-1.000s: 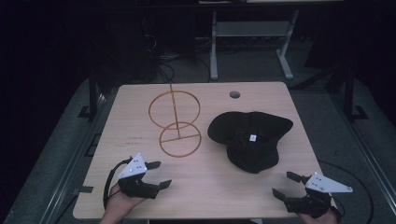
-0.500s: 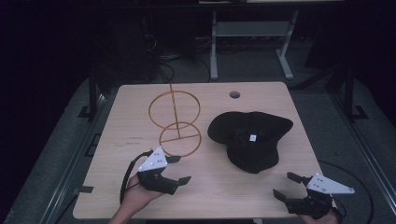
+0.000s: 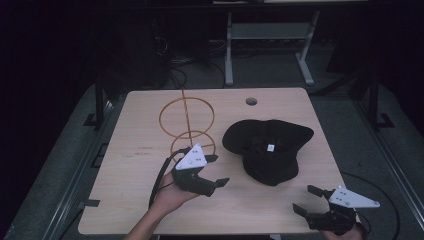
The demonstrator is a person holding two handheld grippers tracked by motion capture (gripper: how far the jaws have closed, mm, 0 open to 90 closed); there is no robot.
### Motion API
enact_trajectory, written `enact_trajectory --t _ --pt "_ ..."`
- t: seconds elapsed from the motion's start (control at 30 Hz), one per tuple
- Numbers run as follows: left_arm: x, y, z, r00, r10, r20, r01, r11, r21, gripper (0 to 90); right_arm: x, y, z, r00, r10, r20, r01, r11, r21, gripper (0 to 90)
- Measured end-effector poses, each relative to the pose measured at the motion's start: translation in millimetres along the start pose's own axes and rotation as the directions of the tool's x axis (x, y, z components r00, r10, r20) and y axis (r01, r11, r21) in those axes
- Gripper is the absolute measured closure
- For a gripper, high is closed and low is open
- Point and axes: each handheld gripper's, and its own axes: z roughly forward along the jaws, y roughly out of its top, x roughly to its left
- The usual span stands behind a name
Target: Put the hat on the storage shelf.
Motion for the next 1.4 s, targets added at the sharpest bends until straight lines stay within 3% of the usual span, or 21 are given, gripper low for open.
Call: enact_trajectory --t 0.13,0.4,0.47,0.63,0.97,1.23,1.4 --pt "4.7 14.0 14.2 1.0 0.001 0.004 -0.001 1.0 -0.007 24.6 -1.2 -1.1 -0.3 1.0 0.002 -0.006 -0.002 1.0 0.006 14.8" --pt "19.0 31.1 47.5 0.9999 0.012 0.006 -0.012 0.9986 0.052 29.8 -2.7 -1.5 0.3 1.0 0.008 0.001 -0.008 1.0 -0.002 14.7" --pt "21.6 32.4 54.5 0.9999 0.01 0.012 -0.011 0.9986 0.052 33.0 -3.0 -1.6 0.8 0.9999 0.01 0.004 -0.01 1.0 -0.004 14.6" --pt "20.9 32.0 67.7 0.9979 0.056 0.031 -0.059 0.9941 0.091 46.6 -6.5 -0.7 3.0 0.9998 0.013 0.014 -0.013 1.0 -0.01 14.6" --pt "19.9 30.2 75.6 0.9923 0.076 0.098 -0.083 0.9939 0.072 71.2 -16.2 11.8 13.0 1.0 -0.001 -0.004 0.001 1.0 -0.024 14.6" --pt "10.7 30.9 72.0 0.9858 0.1 0.135 -0.107 0.9934 0.042 80.3 -17.3 23.1 19.7 1.0 -0.003 0.008 0.003 0.999 -0.049 14.7" --pt "6.3 31.7 68.7 0.9817 0.088 0.169 -0.091 0.9957 0.013 85.1 -9.6 22.1 25.3 1.0 -0.008 -0.002 0.008 0.999 -0.043 14.8"
